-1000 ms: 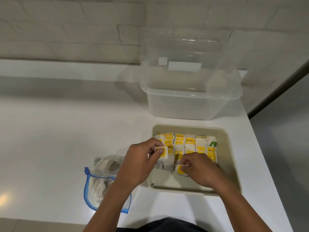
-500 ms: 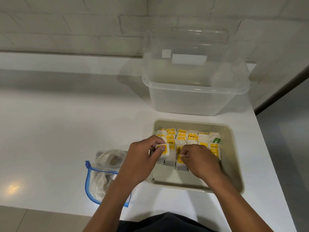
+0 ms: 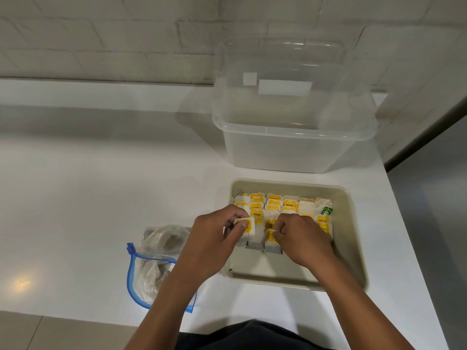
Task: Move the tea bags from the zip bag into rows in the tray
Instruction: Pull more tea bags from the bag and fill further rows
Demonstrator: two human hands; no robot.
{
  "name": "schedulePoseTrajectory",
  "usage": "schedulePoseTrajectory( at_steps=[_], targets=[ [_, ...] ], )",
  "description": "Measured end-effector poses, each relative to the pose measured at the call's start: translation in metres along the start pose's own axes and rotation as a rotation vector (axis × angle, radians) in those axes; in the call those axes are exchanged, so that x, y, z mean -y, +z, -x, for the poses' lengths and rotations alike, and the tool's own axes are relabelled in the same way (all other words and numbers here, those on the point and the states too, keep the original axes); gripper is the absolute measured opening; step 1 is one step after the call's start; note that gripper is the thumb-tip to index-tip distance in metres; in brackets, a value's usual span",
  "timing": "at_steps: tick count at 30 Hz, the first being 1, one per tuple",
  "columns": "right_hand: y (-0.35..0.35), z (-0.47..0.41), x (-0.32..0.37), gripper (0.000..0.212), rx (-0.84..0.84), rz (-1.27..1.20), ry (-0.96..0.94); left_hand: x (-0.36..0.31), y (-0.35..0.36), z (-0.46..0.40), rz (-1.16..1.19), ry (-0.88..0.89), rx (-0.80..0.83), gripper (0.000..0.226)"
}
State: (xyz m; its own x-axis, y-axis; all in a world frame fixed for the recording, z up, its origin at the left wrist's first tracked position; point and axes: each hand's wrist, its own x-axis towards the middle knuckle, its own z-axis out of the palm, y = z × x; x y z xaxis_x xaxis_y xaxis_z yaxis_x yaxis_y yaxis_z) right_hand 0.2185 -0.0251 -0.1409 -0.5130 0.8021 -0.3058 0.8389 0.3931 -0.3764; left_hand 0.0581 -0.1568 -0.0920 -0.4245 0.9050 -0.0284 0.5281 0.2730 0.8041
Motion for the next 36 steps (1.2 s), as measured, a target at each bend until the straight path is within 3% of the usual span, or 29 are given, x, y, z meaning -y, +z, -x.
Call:
schedulePoseTrajectory(
  at_steps=[31,36],
  targets=[
    [0.0027,-0.0017,0.0007,0.013,-0.053,-0.025,0.007,0.0009,0.0016,-0.0009,-0.001,0.029,0.003,0.006],
    [-0.005,0.0054,-0.0006,0.013,-0.124,-0.073,-0.026,-0.0023,0.0037,-0.005,-0.029,0.092,-0.052,0.005]
  ],
)
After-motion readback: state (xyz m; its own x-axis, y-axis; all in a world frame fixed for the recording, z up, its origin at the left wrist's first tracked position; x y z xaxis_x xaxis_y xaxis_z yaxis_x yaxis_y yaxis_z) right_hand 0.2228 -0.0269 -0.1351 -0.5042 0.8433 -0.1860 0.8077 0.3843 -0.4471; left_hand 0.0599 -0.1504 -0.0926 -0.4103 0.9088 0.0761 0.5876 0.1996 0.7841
